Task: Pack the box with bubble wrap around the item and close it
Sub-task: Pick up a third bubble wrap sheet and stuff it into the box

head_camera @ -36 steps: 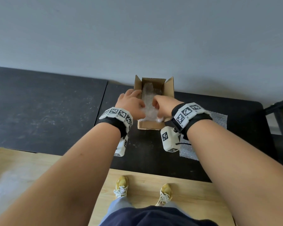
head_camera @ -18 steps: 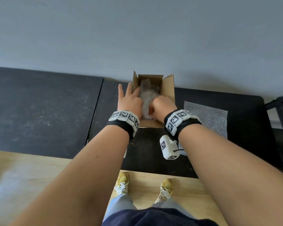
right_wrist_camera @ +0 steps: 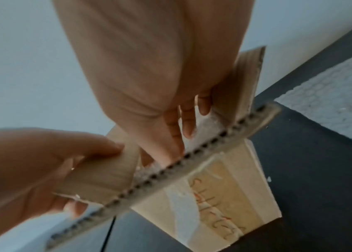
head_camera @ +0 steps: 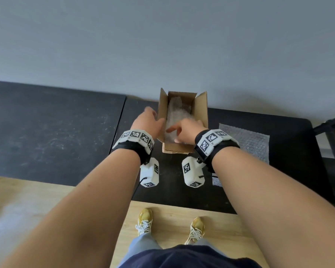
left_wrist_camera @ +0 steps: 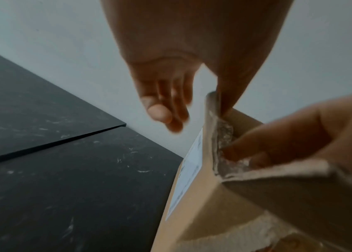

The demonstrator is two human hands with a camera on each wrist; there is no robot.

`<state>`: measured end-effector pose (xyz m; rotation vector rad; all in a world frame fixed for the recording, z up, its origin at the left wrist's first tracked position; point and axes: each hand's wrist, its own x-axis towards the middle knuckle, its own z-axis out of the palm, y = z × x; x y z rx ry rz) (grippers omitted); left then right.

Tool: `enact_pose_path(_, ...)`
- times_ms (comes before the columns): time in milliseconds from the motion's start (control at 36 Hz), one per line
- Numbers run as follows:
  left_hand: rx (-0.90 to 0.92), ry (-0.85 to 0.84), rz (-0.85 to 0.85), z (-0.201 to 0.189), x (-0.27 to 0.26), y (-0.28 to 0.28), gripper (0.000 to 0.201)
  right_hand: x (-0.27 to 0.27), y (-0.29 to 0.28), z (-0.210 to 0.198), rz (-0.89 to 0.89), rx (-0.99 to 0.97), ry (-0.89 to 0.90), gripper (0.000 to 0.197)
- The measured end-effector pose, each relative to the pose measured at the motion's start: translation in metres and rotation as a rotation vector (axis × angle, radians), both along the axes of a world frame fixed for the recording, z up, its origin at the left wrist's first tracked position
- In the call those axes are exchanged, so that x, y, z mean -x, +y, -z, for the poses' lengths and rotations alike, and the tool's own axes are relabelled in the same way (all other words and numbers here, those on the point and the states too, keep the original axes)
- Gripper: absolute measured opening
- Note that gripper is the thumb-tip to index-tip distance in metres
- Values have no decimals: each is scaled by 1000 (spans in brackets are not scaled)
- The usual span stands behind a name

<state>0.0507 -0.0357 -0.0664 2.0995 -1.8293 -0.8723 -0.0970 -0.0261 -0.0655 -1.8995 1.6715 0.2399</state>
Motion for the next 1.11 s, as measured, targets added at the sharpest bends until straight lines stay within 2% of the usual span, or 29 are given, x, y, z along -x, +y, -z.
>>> enact_pose_path(28,-38,-46,39,1,0,0,24,-1,1,2,-20,-2,25,41)
enact_pose_path(111,-50,-100,71,6,2,-1,26,-10,0,5,-69,-12,100,27)
enact_pose_path(194,-46,-139,58,7,6,-2,26,-18,-2,7,-16,-70,143,26)
enact_pose_path(333,-69,-140,70,7,8,-6,19,-24,-5,11,-45,-73,242,22)
enact_pose_path(417,-91,-116,78,6,6,-8,20,-26,-6,5,-28,-95,202,27)
enact_pose_path(500,-105,-98,81,5,5,-6,21,-15,-5,-9,5,-151,68,24)
enact_pose_path(583,-87,-110,84,1,5,-5,21,-2,-6,-24,2,-110,35,40)
enact_pose_path(694,-78,-153,104,-4,7,-4,21,2,-6,-28,-85,13,277,29)
enact_pose_path(778,-90,-170,100,-5,10,-3,19,7,-4,-21,-150,80,344,18)
enact_pose_path(944,-104,-189,90,-2,15,-2,17,10,-1,-11,-174,39,402,13)
enact_pose_path(1000,-105,-187,86,-2,15,-3,18,6,-1,-10,-191,46,421,19)
enact_pose_path(1055,-109,-196,93,-3,15,-3,18,-2,2,-14,-236,-11,512,28)
enact_pose_path(1111,-108,-203,105,-2,15,-2,19,-6,5,-13,-257,-55,585,15)
